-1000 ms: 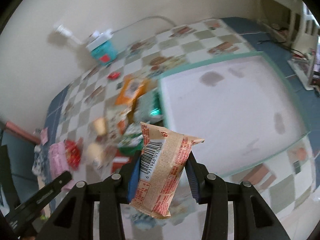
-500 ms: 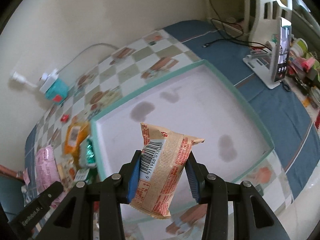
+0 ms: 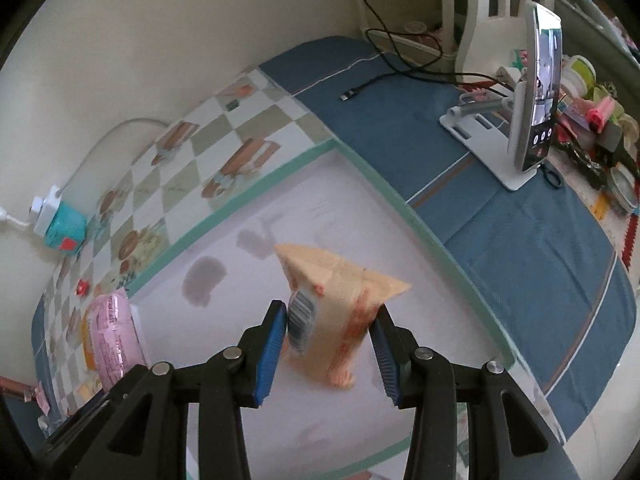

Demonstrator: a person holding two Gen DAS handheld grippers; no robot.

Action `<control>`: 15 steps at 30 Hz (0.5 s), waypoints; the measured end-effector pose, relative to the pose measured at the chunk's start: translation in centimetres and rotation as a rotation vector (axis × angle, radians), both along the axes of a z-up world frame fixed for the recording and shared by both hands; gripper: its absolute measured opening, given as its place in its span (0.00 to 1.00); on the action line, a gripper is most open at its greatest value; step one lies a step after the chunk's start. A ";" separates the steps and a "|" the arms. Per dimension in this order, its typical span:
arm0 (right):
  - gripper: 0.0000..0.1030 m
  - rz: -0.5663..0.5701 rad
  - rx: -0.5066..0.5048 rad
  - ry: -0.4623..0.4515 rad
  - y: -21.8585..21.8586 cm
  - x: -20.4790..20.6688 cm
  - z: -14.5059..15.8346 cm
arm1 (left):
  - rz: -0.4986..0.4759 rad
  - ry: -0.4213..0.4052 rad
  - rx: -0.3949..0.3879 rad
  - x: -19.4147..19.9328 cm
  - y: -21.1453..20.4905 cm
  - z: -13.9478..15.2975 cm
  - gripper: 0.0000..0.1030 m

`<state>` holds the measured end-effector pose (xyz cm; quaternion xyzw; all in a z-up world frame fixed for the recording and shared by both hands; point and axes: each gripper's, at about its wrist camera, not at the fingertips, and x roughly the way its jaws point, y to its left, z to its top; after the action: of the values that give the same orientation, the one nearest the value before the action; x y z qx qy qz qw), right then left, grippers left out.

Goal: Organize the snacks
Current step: 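Carry both packs over the white tray and open both tools to drop them, then withdraw both tools from the tray back toward the snack pile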

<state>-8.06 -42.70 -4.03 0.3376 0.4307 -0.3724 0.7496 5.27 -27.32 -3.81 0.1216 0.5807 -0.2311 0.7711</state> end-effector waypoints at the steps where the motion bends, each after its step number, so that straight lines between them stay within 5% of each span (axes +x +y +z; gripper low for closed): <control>1: 0.44 -0.002 -0.009 0.001 -0.3 0.0 0.1 | -0.003 0.001 -0.004 0.1 -0.3 -0.2 0.44; 15: 0.45 0.042 -0.041 0.031 0.7 0.6 1.1 | 0.033 -0.003 -0.020 0.8 0.8 1.1 0.60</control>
<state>-7.51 -42.04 -2.97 0.3073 0.4418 -0.3704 0.7571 6.05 -26.54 -2.73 0.1046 0.5791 -0.2237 0.7769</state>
